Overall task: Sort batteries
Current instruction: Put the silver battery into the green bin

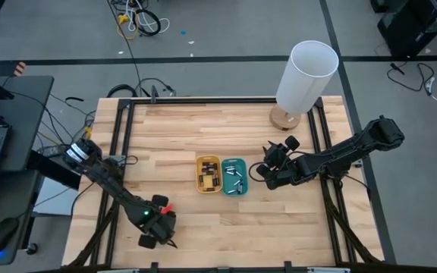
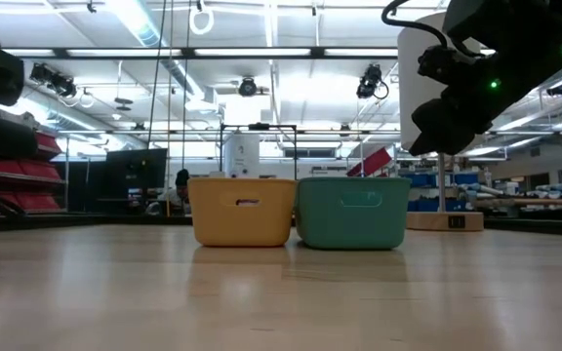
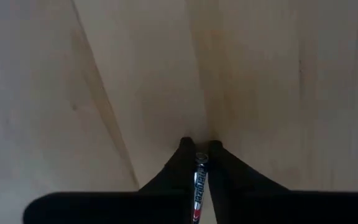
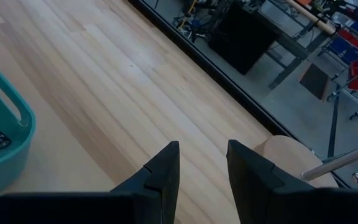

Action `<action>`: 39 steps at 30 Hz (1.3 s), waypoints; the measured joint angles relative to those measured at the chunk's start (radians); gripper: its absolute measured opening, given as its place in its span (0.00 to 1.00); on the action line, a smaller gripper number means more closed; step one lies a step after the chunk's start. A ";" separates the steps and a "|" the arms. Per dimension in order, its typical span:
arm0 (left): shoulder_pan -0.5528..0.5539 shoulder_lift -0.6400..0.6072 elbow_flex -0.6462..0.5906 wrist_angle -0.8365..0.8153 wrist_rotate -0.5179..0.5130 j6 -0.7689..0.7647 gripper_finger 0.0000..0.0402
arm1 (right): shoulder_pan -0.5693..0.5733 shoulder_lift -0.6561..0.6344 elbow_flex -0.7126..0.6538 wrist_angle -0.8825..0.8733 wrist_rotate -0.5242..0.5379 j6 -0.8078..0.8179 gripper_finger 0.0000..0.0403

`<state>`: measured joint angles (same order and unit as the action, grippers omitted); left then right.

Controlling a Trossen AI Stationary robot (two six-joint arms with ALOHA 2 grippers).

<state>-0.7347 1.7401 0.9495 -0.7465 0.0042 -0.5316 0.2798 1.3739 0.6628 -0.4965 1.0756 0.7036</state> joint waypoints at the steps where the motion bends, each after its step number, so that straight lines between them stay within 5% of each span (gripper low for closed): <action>1: 0.008 -0.011 0.001 -0.001 0.000 0.000 0.08 | 0.000 0.000 0.000 0.000 0.000 0.000 0.30; 11: 0.067 -0.161 0.024 -0.016 -0.235 0.005 0.11 | 0.000 0.000 0.000 -0.002 0.001 0.000 0.30; 16: 0.113 -0.240 0.103 0.001 -0.441 0.075 0.11 | 0.000 0.000 0.000 0.001 0.002 0.000 0.30; 21: 0.206 -0.279 0.126 0.253 -0.584 0.273 0.11 | 0.000 0.000 0.000 0.007 0.001 0.000 0.30; 33: 0.524 -0.060 0.126 1.010 -0.256 0.639 0.11 | 0.000 0.000 0.000 -0.003 -0.006 -0.017 0.29; 39: 0.602 0.023 0.126 1.098 -0.166 0.620 0.11 | 0.000 0.000 0.001 -0.039 -0.084 -0.016 0.28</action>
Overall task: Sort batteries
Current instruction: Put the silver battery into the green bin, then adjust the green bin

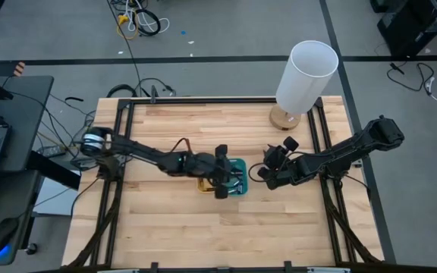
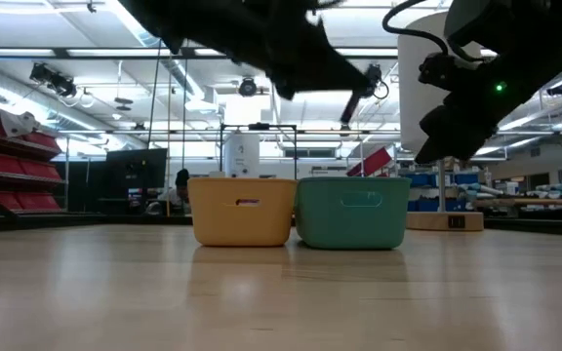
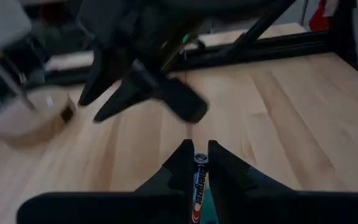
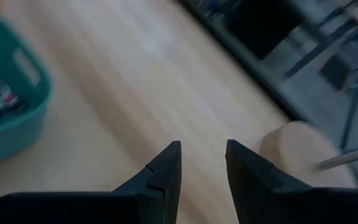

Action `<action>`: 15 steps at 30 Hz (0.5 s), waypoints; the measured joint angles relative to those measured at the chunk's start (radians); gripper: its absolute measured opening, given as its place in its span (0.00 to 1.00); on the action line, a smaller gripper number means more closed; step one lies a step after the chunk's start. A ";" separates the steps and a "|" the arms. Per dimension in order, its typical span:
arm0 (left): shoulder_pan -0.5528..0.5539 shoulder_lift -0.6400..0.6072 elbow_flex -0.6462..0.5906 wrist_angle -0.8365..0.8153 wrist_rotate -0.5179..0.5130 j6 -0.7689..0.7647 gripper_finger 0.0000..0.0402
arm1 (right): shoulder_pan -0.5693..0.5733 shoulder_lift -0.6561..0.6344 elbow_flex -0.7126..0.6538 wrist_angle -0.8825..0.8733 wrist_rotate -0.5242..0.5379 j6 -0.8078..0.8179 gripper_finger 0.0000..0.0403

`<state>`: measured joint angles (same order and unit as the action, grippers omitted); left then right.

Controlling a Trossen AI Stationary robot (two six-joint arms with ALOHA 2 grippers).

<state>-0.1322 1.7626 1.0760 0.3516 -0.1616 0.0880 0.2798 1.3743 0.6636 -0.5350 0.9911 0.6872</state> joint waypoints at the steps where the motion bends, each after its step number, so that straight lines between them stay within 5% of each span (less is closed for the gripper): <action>1: 0.006 0.010 0.000 -0.005 0.003 -0.023 0.12 | 0.000 0.000 0.000 0.000 -0.031 -0.002 0.28; 15: 0.070 0.097 0.000 -0.036 0.004 -0.313 0.38 | 0.019 0.000 0.000 -0.005 -0.265 -0.033 0.28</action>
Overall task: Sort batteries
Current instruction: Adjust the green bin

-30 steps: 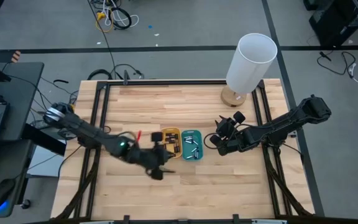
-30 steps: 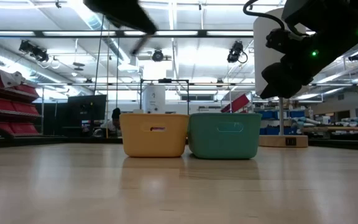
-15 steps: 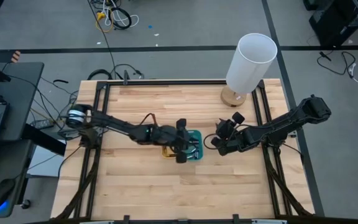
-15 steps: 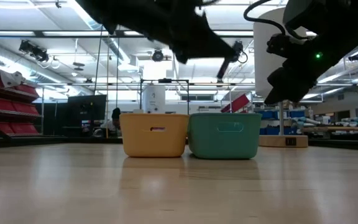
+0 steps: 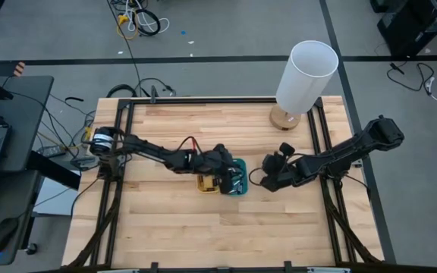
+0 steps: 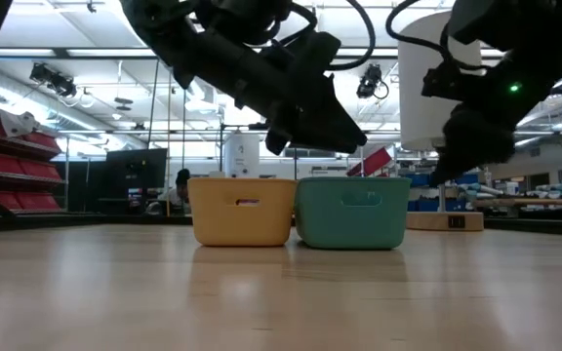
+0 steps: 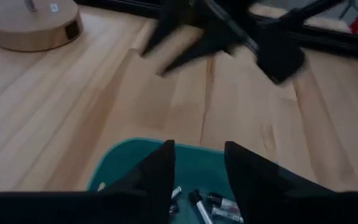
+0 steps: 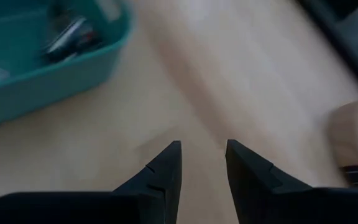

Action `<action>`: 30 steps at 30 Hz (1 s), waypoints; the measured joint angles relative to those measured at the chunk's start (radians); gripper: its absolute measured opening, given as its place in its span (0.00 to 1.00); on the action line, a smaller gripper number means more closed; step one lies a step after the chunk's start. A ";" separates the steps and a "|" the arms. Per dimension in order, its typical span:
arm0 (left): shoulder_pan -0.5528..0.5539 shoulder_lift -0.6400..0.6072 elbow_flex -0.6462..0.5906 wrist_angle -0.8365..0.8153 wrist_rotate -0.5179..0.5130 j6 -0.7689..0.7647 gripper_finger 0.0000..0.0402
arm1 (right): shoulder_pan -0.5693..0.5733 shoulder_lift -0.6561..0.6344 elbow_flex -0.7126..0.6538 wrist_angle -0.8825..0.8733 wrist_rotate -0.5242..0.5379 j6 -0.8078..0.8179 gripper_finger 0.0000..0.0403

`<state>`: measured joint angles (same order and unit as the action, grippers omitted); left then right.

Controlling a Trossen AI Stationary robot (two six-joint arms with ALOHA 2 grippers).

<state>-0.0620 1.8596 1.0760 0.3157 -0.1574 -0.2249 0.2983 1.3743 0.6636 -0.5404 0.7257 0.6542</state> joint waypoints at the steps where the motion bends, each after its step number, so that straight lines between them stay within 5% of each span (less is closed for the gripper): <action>1: 0.002 -0.003 0.000 0.003 0.000 -0.013 0.40 | 0.010 0.000 0.000 0.000 -0.027 -0.001 0.28; 9: 0.002 -0.127 0.001 -0.069 0.015 -0.019 0.43 | 0.118 0.000 -0.001 0.093 -0.178 -0.057 0.23; 15: -0.038 -0.276 0.002 -0.237 0.003 0.001 0.43 | 0.164 0.000 -0.072 0.387 -0.333 -0.177 0.17; 22: -0.130 -0.400 -0.099 -0.301 -0.287 0.035 0.43 | 0.215 0.013 -0.246 0.850 -0.363 -0.092 0.08; 30: -0.152 -0.475 -0.310 -0.210 -0.324 -0.106 0.43 | 0.221 0.209 -0.231 1.073 -0.389 -0.124 0.00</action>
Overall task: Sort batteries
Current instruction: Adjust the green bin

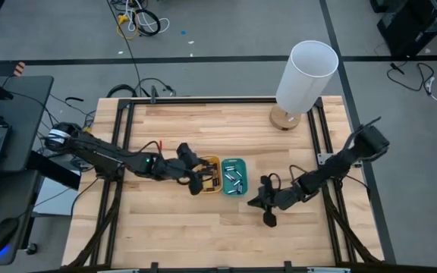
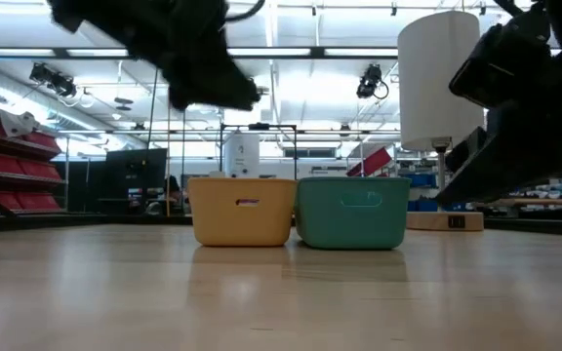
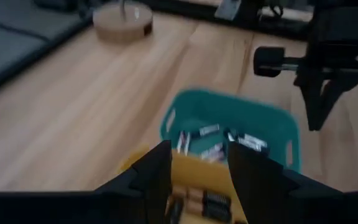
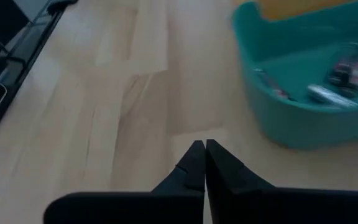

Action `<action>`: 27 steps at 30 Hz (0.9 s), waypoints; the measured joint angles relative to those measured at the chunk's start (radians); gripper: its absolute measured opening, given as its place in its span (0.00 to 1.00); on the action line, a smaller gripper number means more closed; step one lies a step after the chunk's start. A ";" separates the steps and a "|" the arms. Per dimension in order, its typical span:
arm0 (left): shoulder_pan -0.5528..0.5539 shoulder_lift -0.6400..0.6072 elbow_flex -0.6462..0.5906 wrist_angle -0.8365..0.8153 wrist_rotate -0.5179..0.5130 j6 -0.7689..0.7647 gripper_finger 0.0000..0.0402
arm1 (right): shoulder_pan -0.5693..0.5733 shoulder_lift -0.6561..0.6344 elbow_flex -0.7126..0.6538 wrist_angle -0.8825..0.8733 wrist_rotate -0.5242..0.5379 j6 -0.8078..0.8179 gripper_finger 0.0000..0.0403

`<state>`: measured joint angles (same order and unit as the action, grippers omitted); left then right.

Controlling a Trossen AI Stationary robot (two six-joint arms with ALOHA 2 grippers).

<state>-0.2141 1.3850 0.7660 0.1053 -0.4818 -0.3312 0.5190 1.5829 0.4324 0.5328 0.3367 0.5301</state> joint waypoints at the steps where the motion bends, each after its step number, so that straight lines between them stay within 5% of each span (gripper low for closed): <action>1: -0.004 -0.001 -0.020 0.007 0.001 -0.027 0.43 | 0.000 0.029 0.020 0.008 -0.004 -0.010 0.00; 10: -0.010 -0.001 -0.140 0.137 -0.018 -0.097 0.43 | -0.031 0.182 0.128 0.004 -0.003 -0.062 0.02; 27: -0.010 -0.010 -0.142 0.144 -0.010 -0.091 0.43 | -0.137 0.171 0.121 0.008 0.055 -0.138 0.02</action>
<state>-0.2246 1.3746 0.6243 0.2490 -0.4923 -0.4217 0.3818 1.7535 0.5537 0.5407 0.3920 0.3920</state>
